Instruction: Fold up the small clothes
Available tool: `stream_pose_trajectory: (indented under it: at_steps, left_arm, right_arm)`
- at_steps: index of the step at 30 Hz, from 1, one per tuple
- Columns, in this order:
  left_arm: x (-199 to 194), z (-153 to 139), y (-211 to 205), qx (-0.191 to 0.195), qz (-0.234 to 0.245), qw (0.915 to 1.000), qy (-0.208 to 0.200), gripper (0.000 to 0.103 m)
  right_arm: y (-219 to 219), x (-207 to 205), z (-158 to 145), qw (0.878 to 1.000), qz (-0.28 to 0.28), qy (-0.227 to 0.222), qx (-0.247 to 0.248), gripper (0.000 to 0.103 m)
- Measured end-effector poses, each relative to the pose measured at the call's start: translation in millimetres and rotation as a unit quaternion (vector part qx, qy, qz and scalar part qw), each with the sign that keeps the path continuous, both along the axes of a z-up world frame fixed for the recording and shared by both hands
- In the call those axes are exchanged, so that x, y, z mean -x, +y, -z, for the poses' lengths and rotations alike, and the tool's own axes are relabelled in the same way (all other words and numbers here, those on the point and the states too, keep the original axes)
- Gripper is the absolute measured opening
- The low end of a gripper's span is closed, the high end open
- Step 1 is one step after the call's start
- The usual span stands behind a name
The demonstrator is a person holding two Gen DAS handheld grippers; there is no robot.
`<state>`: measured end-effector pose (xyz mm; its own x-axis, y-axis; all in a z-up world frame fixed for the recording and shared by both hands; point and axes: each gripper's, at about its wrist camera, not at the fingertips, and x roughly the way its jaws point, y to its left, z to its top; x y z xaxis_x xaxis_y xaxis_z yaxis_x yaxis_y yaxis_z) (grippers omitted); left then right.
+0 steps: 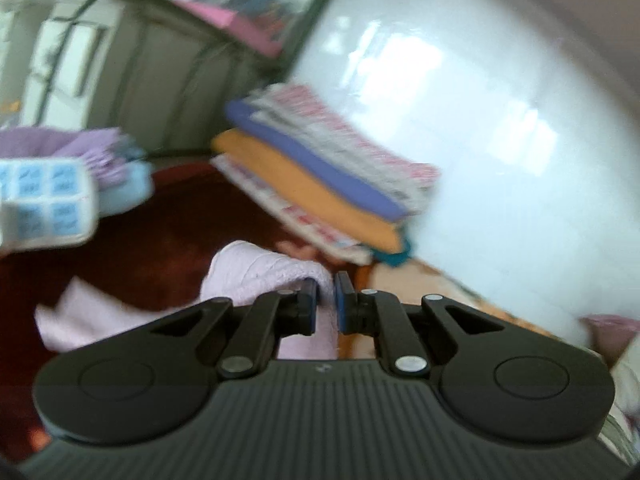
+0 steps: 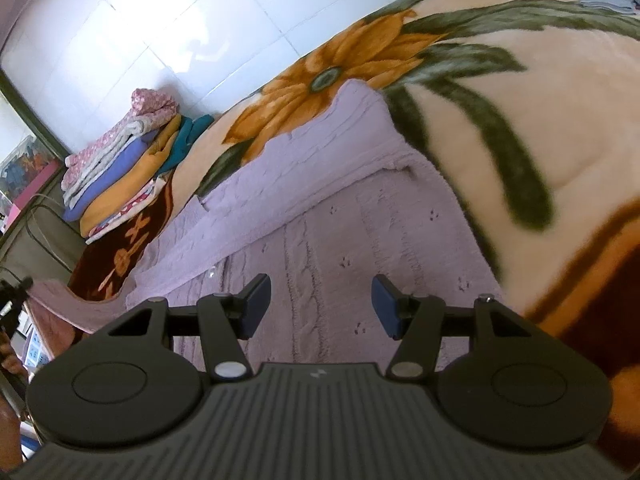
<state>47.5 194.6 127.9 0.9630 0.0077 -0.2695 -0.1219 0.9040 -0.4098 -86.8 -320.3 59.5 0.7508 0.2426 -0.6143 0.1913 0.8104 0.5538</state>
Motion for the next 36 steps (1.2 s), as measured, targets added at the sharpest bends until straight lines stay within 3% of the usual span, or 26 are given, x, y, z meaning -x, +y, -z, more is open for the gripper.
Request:
stream_pose_trajectory:
  at_steps: [3,6,13,18,25,26,28,30,36]
  left_arm:
    - [-2,-11,-30,-0.019,0.038,0.9989,-0.018,0.012]
    - [-7,-15,-59,-0.014,0.079,0.9965,-0.026,0.012]
    - [-17,-3,-131,-0.019,0.169,0.9853,-0.015,0.012]
    - [-23,32,-175,-0.031,0.216,0.9754,0.031,0.012]
    - [-29,85,-198,-0.042,0.255,0.959,0.115,0.013]
    - [-31,91,-199,-0.042,0.26,0.9557,0.131,0.014]
    - [-32,100,-199,-0.039,0.264,0.9512,0.155,0.03]
    - [-29,104,-196,-0.034,0.265,0.9499,0.162,0.037]
    - [-6,93,-176,-0.036,0.257,0.9517,0.163,0.045]
  right_arm:
    - [-3,2,-2,1.0,0.007,-0.005,-0.004,0.064]
    - [-3,5,-5,1.0,0.009,-0.011,-0.002,0.064]
    - [-8,10,-6,1.0,0.015,-0.016,0.0,0.064]
    - [-12,12,-3,1.0,0.019,-0.013,-0.001,0.064]
    - [-12,13,3,1.0,0.014,-0.006,-0.006,0.064]
    - [-11,13,3,1.0,0.013,-0.006,-0.006,0.064]
    - [-10,12,4,1.0,0.011,-0.006,-0.008,0.064]
    - [-8,10,4,1.0,0.01,-0.002,-0.018,0.064]
    - [15,-15,-13,0.998,-0.04,-0.011,-0.037,0.064]
